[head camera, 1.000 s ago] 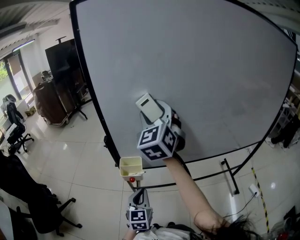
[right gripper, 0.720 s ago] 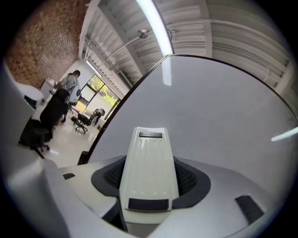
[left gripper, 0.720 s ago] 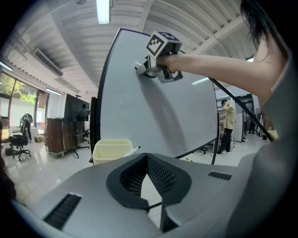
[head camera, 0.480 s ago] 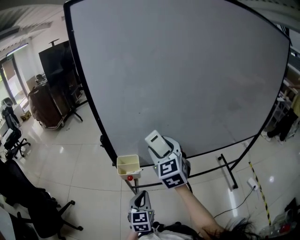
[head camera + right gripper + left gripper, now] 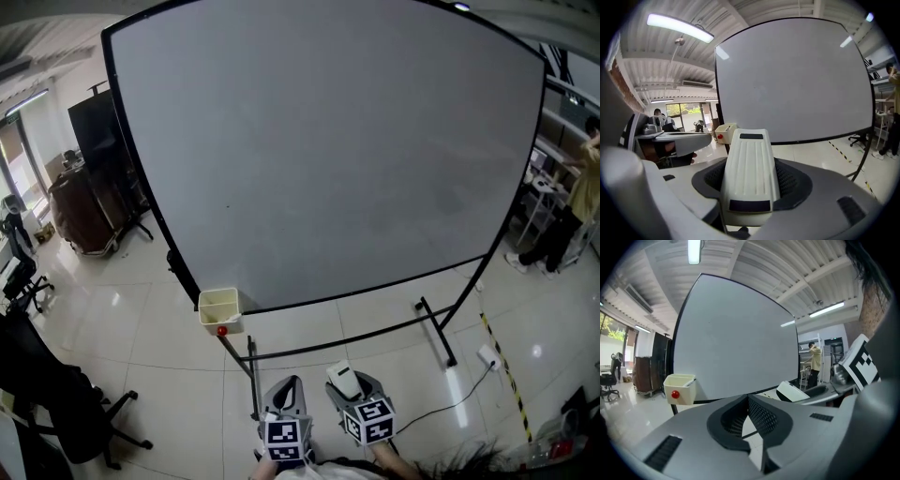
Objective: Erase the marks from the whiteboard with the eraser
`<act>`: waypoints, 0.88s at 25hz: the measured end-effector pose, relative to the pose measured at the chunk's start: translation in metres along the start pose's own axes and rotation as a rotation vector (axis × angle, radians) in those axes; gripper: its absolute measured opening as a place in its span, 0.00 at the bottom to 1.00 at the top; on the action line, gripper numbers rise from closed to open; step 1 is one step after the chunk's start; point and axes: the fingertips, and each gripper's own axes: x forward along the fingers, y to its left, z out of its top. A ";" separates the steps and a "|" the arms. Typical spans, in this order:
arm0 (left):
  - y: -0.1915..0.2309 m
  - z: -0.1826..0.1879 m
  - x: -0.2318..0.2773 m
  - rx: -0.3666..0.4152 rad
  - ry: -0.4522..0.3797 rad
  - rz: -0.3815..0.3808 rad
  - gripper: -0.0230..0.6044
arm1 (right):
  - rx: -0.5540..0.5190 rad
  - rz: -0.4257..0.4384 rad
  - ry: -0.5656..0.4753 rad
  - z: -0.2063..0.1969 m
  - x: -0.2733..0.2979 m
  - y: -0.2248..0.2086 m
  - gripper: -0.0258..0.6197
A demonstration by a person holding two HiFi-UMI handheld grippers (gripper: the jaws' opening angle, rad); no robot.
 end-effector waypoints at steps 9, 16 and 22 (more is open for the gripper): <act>-0.099 -0.024 -0.044 -0.055 0.028 0.011 0.00 | 0.015 0.012 0.042 -0.054 -0.094 -0.035 0.47; -0.118 -0.020 -0.054 -0.038 0.016 0.018 0.00 | -0.002 0.067 0.035 -0.057 -0.105 -0.025 0.46; -0.115 -0.018 -0.054 -0.038 0.006 0.028 0.00 | 0.032 0.071 0.029 -0.051 -0.105 -0.026 0.46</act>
